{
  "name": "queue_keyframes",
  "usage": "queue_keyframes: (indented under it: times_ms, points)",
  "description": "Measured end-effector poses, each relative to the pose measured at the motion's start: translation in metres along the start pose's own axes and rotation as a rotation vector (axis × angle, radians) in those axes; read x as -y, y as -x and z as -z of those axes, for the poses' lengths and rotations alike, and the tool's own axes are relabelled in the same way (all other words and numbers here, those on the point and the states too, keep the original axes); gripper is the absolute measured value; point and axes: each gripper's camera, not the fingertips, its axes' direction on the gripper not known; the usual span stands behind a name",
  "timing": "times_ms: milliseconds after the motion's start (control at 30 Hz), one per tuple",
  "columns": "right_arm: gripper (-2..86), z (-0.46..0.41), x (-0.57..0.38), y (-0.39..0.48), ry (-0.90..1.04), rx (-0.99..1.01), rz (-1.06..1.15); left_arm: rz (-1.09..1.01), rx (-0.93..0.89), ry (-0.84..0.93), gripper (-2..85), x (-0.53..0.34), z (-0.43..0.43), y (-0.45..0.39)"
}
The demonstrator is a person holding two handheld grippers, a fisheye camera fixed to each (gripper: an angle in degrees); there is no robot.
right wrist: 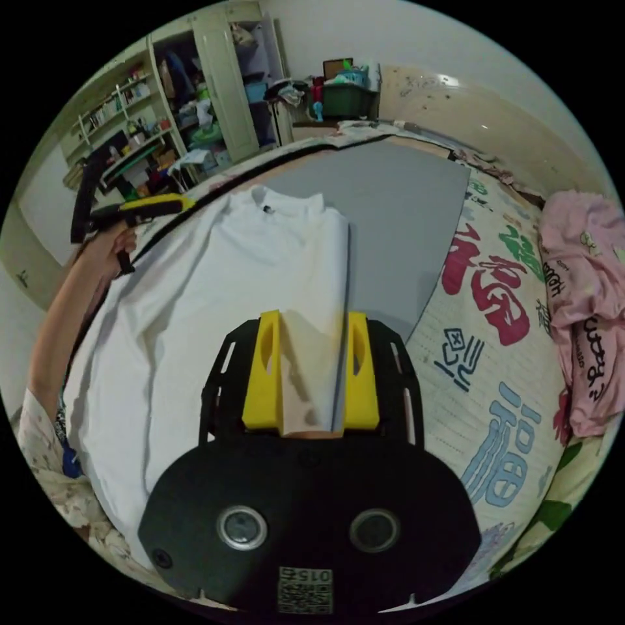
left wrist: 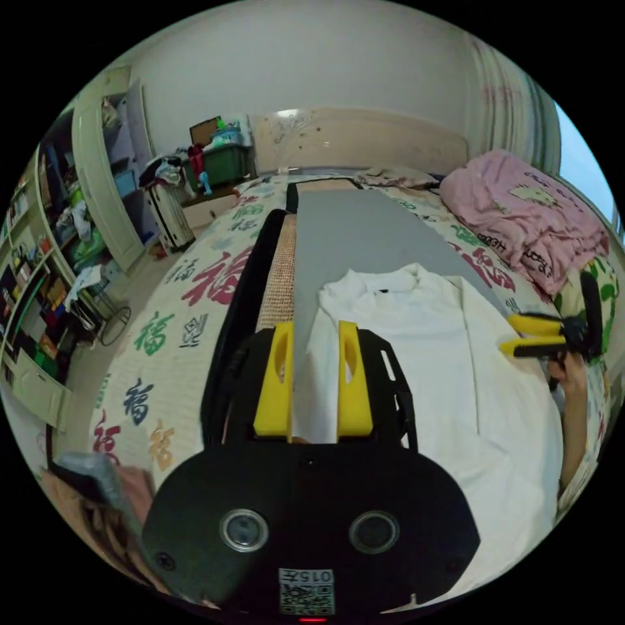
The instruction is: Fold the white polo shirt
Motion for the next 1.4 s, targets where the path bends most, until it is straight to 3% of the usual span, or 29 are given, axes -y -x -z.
queue_keyframes:
  times_ms: [167,300,533,667,733,800,1000,1167,1400]
  points:
    - [10.3,-0.005,-0.009,0.006,-0.001,-0.003,0.046,-0.047,0.059,0.176,9.6,0.016,-0.078,-0.021]
    - [5.0,-0.001,-0.028,-0.004,-0.037,0.019,0.054,-0.114,0.052,0.169,2.5,-0.002,-0.084,-0.033]
    - [4.0,0.053,-0.08,-0.015,-0.253,0.088,0.189,-0.138,0.042,-0.2,0.6,-0.091,0.021,-0.02]
    - [3.7,0.11,-0.145,0.0,-0.419,0.161,0.543,-0.184,0.024,-0.346,0.5,-0.184,0.123,-0.015]
    - [3.6,0.128,-0.184,0.011,-0.471,0.169,0.757,-0.216,0.024,-0.427,0.5,-0.274,0.195,-0.011]
    - [3.5,0.14,-0.247,0.023,-0.505,0.194,1.098,-0.192,-0.008,-0.45,0.5,-0.351,0.239,-0.002]
    - [4.0,0.142,-0.341,0.023,-0.429,0.545,1.757,-0.13,-0.035,-0.348,0.6,-0.591,0.268,-0.005]
    - [5.8,0.134,-0.352,-0.001,-0.433,0.745,1.819,-0.09,0.01,-0.288,0.4,-0.68,0.261,-0.032]
    - [8.3,0.114,-0.366,-0.001,-0.396,0.753,1.797,0.148,0.068,-0.409,0.6,-0.732,0.286,-0.037]
